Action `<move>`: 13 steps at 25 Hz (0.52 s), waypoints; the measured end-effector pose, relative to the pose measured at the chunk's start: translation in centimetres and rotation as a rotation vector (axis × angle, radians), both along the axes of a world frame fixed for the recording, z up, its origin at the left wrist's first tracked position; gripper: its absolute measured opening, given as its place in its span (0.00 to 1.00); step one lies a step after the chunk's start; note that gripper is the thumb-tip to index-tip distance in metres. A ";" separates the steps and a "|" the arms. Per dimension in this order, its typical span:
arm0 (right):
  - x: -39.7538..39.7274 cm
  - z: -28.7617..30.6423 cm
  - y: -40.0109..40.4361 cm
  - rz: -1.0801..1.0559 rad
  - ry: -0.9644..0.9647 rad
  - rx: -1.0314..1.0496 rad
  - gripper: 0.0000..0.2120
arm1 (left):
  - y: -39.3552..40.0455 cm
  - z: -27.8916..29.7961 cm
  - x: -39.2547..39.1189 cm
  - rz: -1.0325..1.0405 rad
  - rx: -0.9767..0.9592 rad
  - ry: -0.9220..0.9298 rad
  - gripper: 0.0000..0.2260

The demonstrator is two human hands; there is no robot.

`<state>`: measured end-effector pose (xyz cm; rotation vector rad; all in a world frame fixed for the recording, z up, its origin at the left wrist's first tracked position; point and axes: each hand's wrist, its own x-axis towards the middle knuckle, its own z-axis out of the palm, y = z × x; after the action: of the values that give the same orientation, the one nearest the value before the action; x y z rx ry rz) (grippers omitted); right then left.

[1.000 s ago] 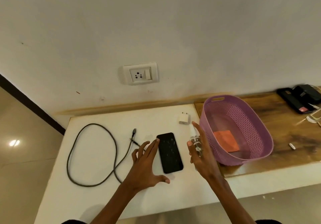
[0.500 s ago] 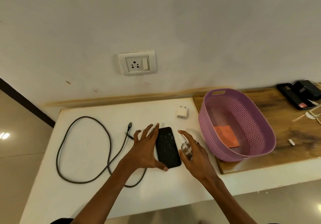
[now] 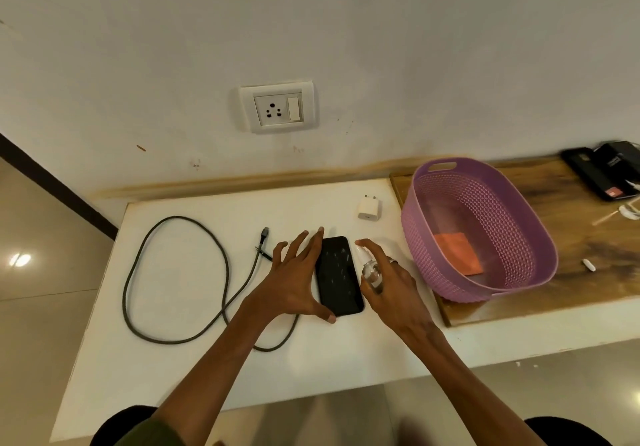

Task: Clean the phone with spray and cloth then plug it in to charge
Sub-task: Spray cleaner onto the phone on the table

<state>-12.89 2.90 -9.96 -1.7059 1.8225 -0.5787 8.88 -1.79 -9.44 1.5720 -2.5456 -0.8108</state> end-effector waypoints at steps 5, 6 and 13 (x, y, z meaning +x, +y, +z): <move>-1.0 0.0 0.8 -0.016 0.091 -0.054 0.24 | 0.2 -0.2 0.0 0.016 -0.019 -0.025 0.69; -1.4 0.1 1.0 0.006 0.160 -0.085 0.23 | 0.2 -0.3 0.0 0.015 -0.023 -0.024 0.69; -2.9 0.8 2.5 0.015 0.088 -0.154 0.26 | 0.0 -1.0 0.3 0.019 -0.041 -0.038 0.69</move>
<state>-15.78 5.40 -9.20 -1.8709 1.8663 -0.6623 9.20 -1.80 -10.41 1.6123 -2.5519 -0.7282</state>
